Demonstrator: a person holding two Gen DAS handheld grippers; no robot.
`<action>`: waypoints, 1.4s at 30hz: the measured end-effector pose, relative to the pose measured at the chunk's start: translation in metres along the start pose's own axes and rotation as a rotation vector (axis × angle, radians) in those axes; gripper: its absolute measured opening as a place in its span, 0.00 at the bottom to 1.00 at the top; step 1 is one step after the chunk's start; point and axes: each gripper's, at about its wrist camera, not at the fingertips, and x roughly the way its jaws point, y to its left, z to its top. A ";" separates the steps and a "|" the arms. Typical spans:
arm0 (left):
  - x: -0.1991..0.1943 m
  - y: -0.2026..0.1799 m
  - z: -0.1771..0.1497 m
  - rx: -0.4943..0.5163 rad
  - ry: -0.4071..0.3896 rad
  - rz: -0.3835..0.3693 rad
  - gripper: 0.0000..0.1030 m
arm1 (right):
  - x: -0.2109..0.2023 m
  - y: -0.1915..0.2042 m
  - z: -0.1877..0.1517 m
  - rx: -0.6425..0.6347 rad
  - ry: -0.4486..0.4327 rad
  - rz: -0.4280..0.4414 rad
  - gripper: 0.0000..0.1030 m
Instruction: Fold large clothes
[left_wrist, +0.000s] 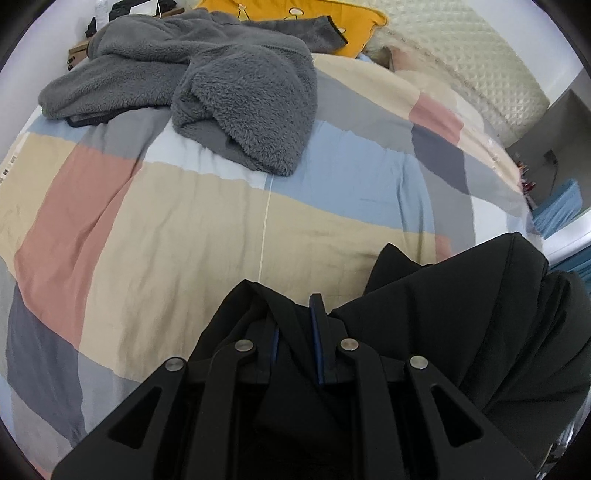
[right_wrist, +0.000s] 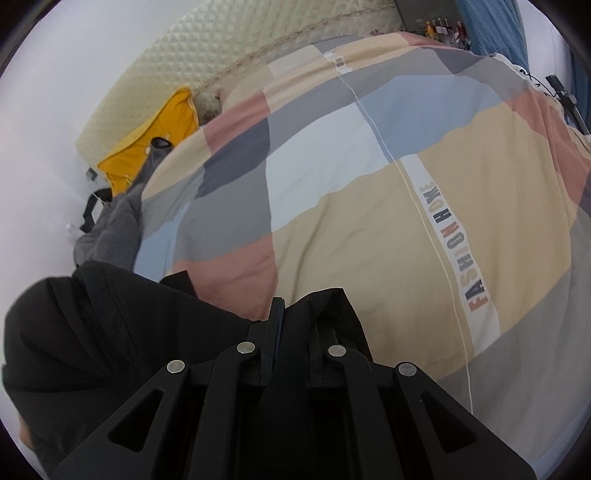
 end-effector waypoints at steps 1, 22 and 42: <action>-0.002 0.001 -0.003 -0.007 0.001 -0.014 0.16 | -0.005 0.000 -0.001 0.011 -0.006 0.018 0.07; -0.151 -0.002 -0.052 0.078 -0.265 -0.043 0.80 | -0.178 0.072 -0.030 -0.237 -0.350 0.038 0.81; -0.027 -0.170 -0.079 0.390 -0.252 0.108 0.80 | -0.042 0.124 -0.075 -0.431 -0.192 -0.105 1.00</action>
